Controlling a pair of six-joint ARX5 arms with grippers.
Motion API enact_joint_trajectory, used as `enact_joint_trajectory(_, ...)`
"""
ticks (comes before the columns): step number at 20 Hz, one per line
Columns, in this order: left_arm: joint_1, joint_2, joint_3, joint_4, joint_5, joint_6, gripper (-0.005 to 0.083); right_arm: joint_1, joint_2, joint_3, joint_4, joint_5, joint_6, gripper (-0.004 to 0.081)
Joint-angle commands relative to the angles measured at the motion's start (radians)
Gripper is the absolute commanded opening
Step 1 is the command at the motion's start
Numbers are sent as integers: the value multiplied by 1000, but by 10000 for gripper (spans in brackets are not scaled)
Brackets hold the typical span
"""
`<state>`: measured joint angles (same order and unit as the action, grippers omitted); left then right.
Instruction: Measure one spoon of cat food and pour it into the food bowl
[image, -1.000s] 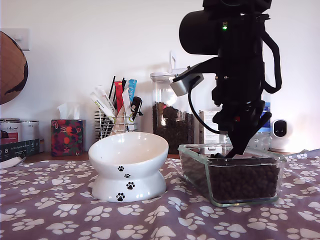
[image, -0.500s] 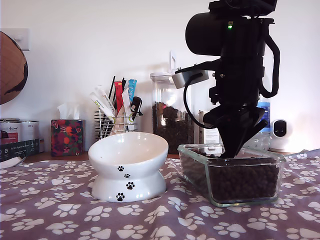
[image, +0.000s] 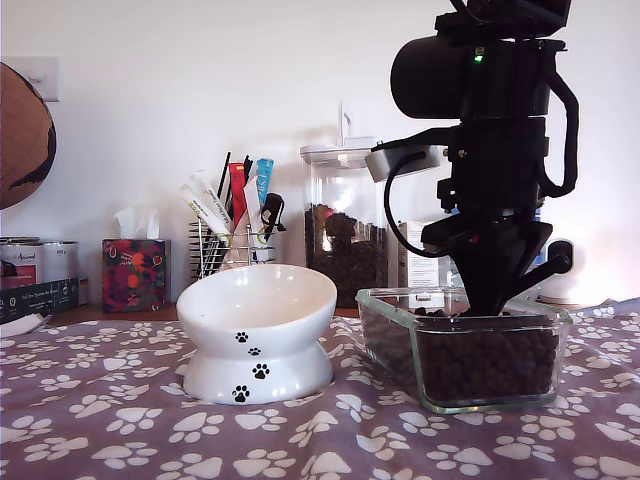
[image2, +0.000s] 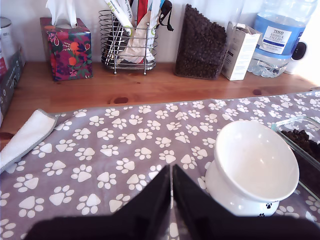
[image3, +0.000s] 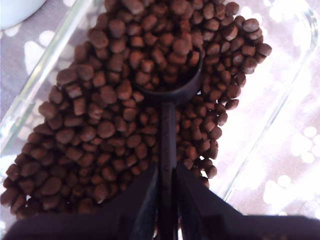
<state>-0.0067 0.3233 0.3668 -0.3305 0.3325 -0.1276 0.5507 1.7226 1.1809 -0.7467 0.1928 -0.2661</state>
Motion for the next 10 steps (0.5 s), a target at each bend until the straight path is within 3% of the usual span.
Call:
enact_joint_trajectory(1,-5,4,-3,5,2,-2,-19,-4,12,-29,-9,1,5,-11)
enact_joint_trajectory(10,-5,4,-3,4,2,-3,-19,-10,-47,-29,-8,23,5,-12)
